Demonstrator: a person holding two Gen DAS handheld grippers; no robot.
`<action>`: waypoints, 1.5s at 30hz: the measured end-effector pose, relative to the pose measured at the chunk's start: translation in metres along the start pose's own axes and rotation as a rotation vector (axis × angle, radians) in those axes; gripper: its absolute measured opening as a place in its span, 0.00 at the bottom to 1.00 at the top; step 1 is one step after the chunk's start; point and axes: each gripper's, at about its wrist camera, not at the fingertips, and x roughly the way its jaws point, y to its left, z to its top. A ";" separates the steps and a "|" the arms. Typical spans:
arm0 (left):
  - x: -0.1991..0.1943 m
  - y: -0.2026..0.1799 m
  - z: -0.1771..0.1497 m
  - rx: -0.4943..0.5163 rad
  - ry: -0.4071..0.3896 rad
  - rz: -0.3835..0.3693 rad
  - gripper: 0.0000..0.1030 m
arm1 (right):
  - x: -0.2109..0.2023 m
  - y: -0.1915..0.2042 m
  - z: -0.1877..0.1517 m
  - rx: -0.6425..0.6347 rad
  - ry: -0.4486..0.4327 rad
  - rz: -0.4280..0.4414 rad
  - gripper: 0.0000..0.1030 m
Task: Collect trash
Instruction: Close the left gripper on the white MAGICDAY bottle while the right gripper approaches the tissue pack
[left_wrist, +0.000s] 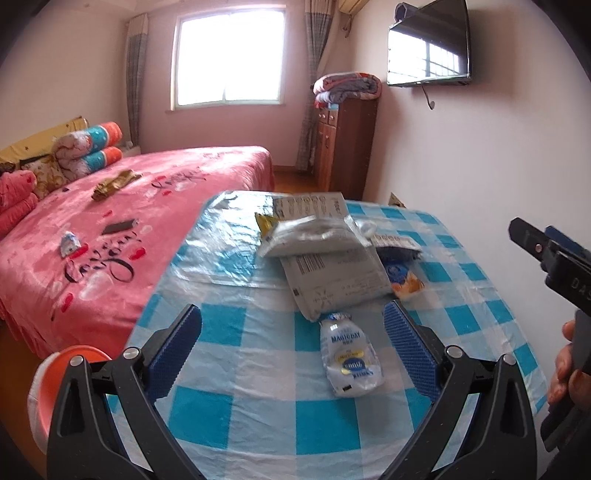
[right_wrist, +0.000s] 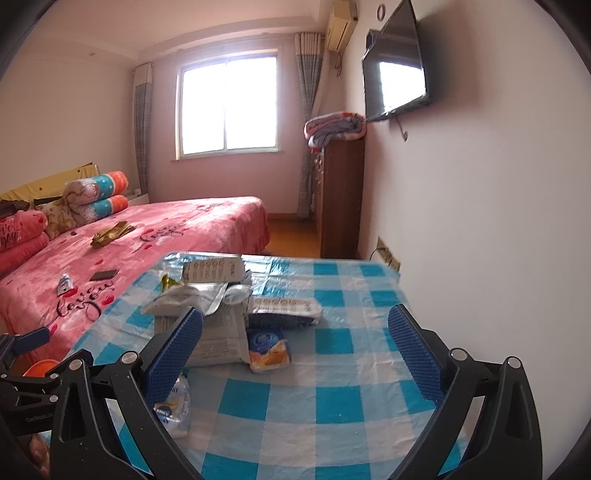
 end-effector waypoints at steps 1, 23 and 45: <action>0.003 0.000 -0.003 -0.002 0.013 -0.007 0.96 | 0.003 -0.002 -0.003 0.007 0.008 0.010 0.96; 0.080 -0.028 -0.029 0.023 0.307 -0.121 0.96 | 0.091 -0.070 -0.063 0.330 0.369 0.204 0.96; 0.107 -0.038 -0.025 0.071 0.331 -0.038 0.87 | 0.153 -0.013 -0.037 0.123 0.407 0.322 0.77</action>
